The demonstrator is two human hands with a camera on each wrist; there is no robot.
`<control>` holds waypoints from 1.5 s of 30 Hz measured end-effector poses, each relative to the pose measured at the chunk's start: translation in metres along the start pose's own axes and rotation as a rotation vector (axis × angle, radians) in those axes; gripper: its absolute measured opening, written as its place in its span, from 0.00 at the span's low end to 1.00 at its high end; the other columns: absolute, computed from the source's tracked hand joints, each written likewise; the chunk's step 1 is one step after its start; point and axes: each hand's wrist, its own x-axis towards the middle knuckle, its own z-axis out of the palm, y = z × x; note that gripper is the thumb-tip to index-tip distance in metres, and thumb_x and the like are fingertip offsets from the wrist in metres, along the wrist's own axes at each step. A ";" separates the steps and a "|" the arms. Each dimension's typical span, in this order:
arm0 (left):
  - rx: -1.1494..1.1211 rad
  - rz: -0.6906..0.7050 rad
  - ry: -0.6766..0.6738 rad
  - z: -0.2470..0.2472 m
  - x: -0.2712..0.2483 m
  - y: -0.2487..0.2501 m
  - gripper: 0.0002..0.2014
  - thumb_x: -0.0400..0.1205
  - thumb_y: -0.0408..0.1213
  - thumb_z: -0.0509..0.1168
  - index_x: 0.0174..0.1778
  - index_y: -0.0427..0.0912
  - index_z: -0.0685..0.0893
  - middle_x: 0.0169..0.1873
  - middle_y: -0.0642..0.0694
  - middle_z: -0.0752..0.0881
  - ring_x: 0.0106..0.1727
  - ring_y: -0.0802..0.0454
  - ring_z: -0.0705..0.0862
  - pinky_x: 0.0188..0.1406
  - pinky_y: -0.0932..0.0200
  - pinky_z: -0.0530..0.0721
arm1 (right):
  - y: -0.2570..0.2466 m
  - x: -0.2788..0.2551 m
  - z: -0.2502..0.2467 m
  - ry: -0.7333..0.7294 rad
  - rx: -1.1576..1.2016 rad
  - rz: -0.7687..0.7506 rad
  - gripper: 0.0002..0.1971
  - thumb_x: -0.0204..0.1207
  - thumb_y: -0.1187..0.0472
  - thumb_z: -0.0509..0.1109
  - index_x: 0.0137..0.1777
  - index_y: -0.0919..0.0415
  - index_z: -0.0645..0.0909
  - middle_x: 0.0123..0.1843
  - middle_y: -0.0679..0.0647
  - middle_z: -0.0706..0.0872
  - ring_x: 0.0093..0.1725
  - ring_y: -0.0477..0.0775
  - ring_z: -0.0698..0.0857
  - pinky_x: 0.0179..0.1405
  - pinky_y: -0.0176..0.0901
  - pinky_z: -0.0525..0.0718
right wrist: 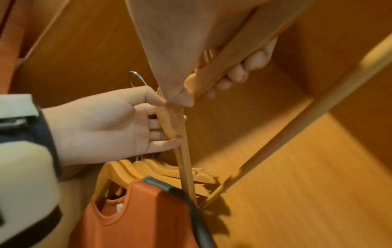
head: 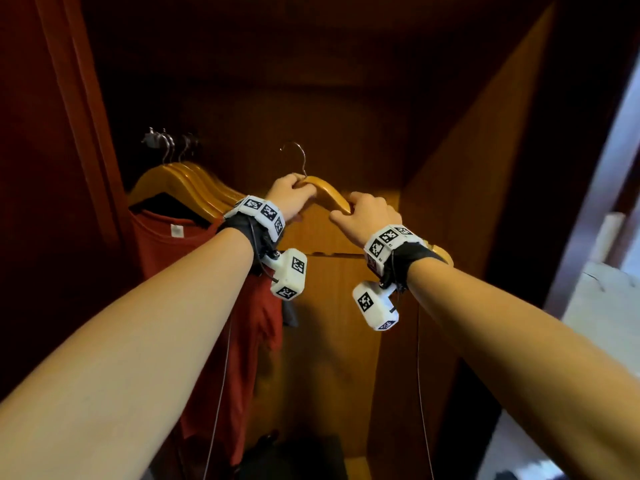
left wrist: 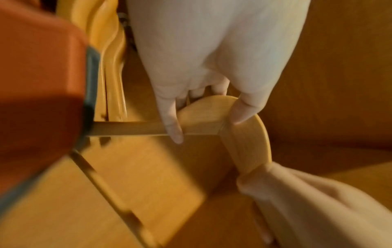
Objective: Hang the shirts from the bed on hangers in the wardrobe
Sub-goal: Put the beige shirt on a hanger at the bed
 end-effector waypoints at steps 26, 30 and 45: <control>-0.502 0.011 -0.612 0.305 -0.305 0.097 0.15 0.81 0.24 0.65 0.45 0.51 0.88 0.39 0.50 0.88 0.48 0.47 0.83 0.45 0.52 0.76 | 0.228 -0.349 -0.210 0.074 0.181 0.507 0.08 0.66 0.55 0.75 0.43 0.41 0.82 0.37 0.46 0.85 0.43 0.53 0.85 0.50 0.54 0.85; -0.559 -0.061 -0.676 0.365 -0.355 0.111 0.17 0.78 0.21 0.66 0.44 0.51 0.88 0.40 0.50 0.88 0.48 0.49 0.83 0.50 0.48 0.78 | 0.273 -0.401 -0.245 0.124 -0.002 0.690 0.08 0.67 0.46 0.70 0.46 0.37 0.85 0.44 0.45 0.89 0.56 0.55 0.84 0.71 0.66 0.71; -0.637 0.018 -0.929 0.603 -0.416 0.143 0.06 0.80 0.38 0.73 0.51 0.50 0.89 0.50 0.52 0.90 0.54 0.59 0.87 0.53 0.62 0.80 | 0.467 -0.505 -0.303 0.477 0.106 0.997 0.05 0.70 0.56 0.70 0.34 0.51 0.80 0.25 0.43 0.75 0.33 0.45 0.77 0.66 0.65 0.75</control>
